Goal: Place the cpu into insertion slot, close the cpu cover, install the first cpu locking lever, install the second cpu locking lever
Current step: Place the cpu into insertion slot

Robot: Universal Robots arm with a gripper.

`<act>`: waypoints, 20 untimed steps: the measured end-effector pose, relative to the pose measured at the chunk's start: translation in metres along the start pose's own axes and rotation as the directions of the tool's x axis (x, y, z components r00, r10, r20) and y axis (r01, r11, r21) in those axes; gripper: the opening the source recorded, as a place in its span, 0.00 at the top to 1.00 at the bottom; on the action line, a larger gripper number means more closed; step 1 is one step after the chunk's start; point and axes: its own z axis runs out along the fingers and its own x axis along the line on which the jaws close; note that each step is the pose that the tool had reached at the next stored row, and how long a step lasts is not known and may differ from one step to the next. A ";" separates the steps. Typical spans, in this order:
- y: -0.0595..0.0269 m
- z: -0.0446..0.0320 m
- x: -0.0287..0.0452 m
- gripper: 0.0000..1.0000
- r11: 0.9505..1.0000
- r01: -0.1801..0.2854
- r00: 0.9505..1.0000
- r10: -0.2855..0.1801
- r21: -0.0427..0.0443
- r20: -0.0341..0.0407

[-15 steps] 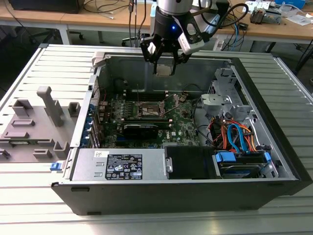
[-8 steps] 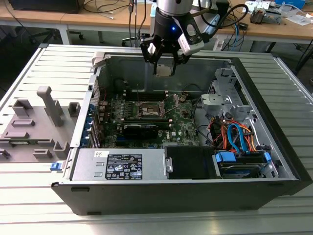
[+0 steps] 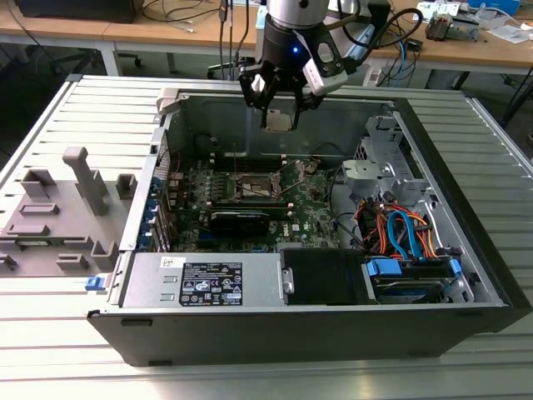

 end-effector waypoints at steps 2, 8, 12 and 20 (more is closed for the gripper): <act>-0.0004 0.0006 0.0000 0.45 1.000 0.000 1.000 0.000 0.000 0.000; -0.0011 0.0017 0.0000 0.45 1.000 0.000 1.000 0.000 0.000 0.000; -0.0015 0.0025 0.0000 0.45 1.000 0.000 1.000 0.000 0.000 0.000; -0.0026 0.0044 -0.0001 0.45 1.000 0.000 1.000 0.000 0.000 0.000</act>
